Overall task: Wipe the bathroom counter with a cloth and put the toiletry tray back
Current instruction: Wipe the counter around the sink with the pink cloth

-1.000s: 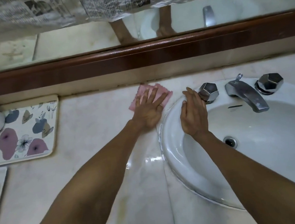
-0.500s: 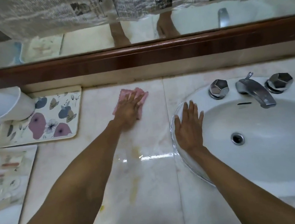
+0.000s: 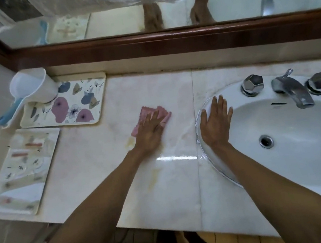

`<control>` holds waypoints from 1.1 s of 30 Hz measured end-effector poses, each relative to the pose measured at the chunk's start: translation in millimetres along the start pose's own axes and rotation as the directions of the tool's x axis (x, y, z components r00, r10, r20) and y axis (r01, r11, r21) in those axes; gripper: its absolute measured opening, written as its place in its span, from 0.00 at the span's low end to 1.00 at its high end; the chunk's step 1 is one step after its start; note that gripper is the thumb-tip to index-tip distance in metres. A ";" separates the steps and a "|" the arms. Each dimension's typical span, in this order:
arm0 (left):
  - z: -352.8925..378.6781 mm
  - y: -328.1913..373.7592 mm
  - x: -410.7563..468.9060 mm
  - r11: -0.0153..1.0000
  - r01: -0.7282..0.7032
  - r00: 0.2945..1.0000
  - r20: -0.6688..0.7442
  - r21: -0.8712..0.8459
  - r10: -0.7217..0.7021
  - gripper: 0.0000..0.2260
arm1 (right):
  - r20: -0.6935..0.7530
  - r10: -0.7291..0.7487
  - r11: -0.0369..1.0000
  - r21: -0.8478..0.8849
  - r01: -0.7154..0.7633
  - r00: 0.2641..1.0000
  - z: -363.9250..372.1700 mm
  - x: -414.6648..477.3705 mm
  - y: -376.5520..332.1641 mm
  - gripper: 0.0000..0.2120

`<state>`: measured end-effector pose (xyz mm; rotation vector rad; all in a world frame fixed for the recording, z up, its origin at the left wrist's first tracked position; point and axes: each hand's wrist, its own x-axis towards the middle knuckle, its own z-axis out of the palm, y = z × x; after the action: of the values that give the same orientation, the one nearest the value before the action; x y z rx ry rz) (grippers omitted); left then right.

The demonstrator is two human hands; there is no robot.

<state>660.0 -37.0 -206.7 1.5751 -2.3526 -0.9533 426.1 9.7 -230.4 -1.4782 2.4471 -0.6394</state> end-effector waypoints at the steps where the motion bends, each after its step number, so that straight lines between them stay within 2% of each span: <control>1: 10.8 4.1 -22.8 0.999 -0.014 1.000 0.006 0.047 0.013 0.22 | 0.001 0.001 1.000 0.001 -0.001 1.000 0.0 0.2 0.2 0.30; 3: 37.5 12.3 -61.6 0.986 -0.033 0.999 0.028 0.161 0.029 0.27 | -0.001 0.010 1.000 0.009 -0.010 1.000 -0.7 0.6 0.7 0.30; 5: 49.1 12.9 -77.3 0.965 -0.058 0.998 0.036 0.255 0.051 0.27 | -0.007 0.005 1.000 0.012 -0.005 1.000 0.0 -0.2 0.0 0.30; 8: 33.3 -6.1 -44.2 0.925 -0.127 0.992 0.025 0.359 0.126 0.25 | -0.018 -0.007 1.000 0.028 0.007 1.000 0.7 -2.6 2.6 0.29; 12: 26.1 5.1 27.5 0.940 0.152 0.985 -0.127 0.306 -0.117 0.25 | -0.032 -0.029 0.998 0.060 0.031 0.999 1.8 -5.0 7.0 0.27; 14: 46.2 27.5 32.9 0.936 0.192 0.976 -0.155 0.297 -0.151 0.25 | -0.041 -0.034 0.997 0.071 0.037 0.999 2.9 -4.3 8.3 0.27; 15: 56.4 38.6 24.2 0.940 0.144 0.984 -0.142 0.309 -0.104 0.26 | -0.041 -0.033 0.996 0.077 0.036 0.999 3.2 -4.3 8.7 0.27; 17: 70.9 50.2 -10.4 0.934 -0.060 0.996 -0.040 0.352 0.079 0.26 | -0.033 -0.037 0.996 0.083 0.039 0.999 2.9 -4.9 8.9 0.26; 19: 69.7 40.5 -45.7 0.880 -0.268 0.963 0.084 0.393 0.256 0.25 | -0.036 -0.034 0.995 0.088 0.037 0.999 2.3 -4.8 9.2 0.26; 21: 47.4 12.9 -56.3 0.833 -0.383 0.923 0.203 0.400 0.326 0.24 | -0.038 -0.030 0.996 0.081 0.033 0.999 1.5 -5.8 9.4 0.27; 22: 34.2 -1.8 -52.2 0.828 -0.384 0.921 0.230 0.409 0.314 0.24 | -0.039 -0.027 0.997 0.075 0.029 0.999 1.8 -6.1 9.3 0.27; 24: 11.3 -21.5 -29.1 0.874 -0.258 0.962 0.193 0.411 0.193 0.24 | -0.039 -0.022 0.997 0.073 0.025 0.999 2.1 -6.3 8.6 0.27; 26: 5.1 -11.3 -3.9 0.914 -0.083 0.996 0.069 0.398 0.060 0.24 | -0.043 -0.016 0.997 0.073 0.019 0.999 2.0 -6.0 7.5 0.27; 28: 25.1 15.8 8.6 0.934 0.080 0.995 -0.082 0.348 -0.054 0.24 | -0.039 -0.018 0.997 0.077 0.021 0.999 0.9 -5.8 7.3 0.27; 29: 38.3 30.6 7.9 0.936 0.114 0.987 -0.143 0.333 -0.069 0.24 | -0.040 -0.020 0.997 0.076 0.023 0.999 0.3 -6.0 7.0 0.27; 31: 66.0 53.3 -5.7 0.937 0.031 0.986 -0.162 0.348 0.028 0.24 | -0.046 -0.023 0.997 0.069 0.026 0.999 -0.7 -5.9 5.7 0.27; 33: 79.6 57.1 -32.1 0.916 -0.141 0.983 -0.059 0.377 0.176 0.25 | -0.037 -0.025 0.997 0.067 0.027 0.999 -1.6 -6.6 4.7 0.27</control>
<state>593.4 38.4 -229.3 1.4710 -2.6592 -0.4064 424.9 17.8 -231.4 -1.4876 2.4117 -0.7531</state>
